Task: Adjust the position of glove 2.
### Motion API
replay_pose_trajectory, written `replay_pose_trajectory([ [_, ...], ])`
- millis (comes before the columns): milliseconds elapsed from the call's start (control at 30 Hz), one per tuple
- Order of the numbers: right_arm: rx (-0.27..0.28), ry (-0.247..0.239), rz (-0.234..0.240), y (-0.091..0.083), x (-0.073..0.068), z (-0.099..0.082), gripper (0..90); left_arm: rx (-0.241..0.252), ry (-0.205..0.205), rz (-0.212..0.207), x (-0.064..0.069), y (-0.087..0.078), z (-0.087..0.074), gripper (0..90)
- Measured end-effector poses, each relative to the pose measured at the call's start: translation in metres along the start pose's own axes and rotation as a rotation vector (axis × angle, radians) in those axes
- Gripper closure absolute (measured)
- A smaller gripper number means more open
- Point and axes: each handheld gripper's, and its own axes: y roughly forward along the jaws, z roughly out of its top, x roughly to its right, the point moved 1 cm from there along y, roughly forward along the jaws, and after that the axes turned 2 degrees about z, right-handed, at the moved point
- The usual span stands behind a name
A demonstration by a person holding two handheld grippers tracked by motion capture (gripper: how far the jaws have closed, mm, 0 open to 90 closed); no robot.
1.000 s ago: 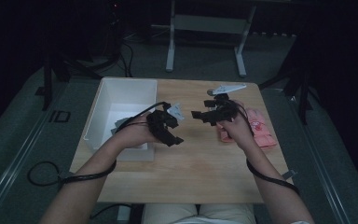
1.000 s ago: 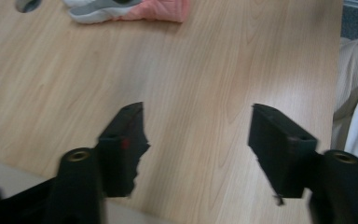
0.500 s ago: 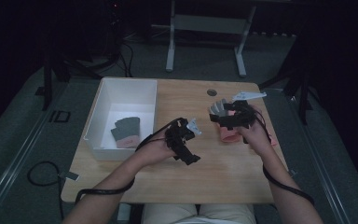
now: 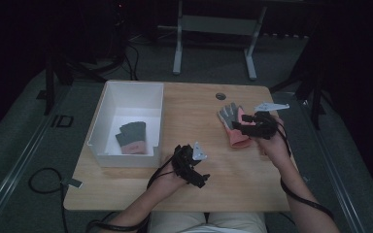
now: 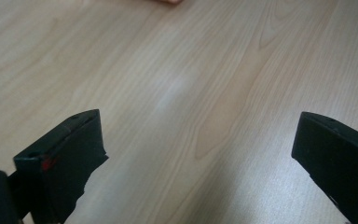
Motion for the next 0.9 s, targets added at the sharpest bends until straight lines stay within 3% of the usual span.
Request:
replay_pose_trajectory([
  [33,-0.008,0.003,-0.01,0.0,0.004,-0.001,50.0,-0.001,-0.008,-0.013,0.002,0.003,-0.003,1.7],
  [100,-0.026,0.008,-0.043,0.003,0.011,-0.003,53.7,0.001,-0.007,-0.003,0.004,0.005,-0.006,1.7],
  [233,-0.073,0.015,-0.058,0.01,0.023,-0.007,62.1,0.014,-0.019,0.025,0.012,0.012,-0.022,1.7],
  [433,-0.124,0.02,-0.072,0.03,0.039,-0.007,65.3,0.035,-0.06,0.0,0.017,0.012,-0.033,1.7],
  [533,-0.134,0.03,-0.073,0.039,0.043,-0.006,66.0,0.049,-0.057,0.055,0.02,0.009,-0.039,1.7],
  [567,-0.151,0.022,-0.073,0.049,0.045,-0.004,65.7,0.068,-0.082,0.083,0.02,0.008,-0.043,1.7],
  [733,-0.195,-0.004,-0.111,0.071,0.051,-0.005,63.9,0.094,-0.112,0.12,0.017,0.006,-0.05,0.7],
  [767,-0.23,-0.022,-0.13,0.083,0.055,-0.009,63.3,0.112,-0.119,0.136,0.016,0.004,-0.052,0.0],
  [900,-0.279,-0.031,-0.151,0.102,0.062,-0.019,63.3,0.14,-0.14,0.135,0.014,0.003,-0.055,0.0],
])
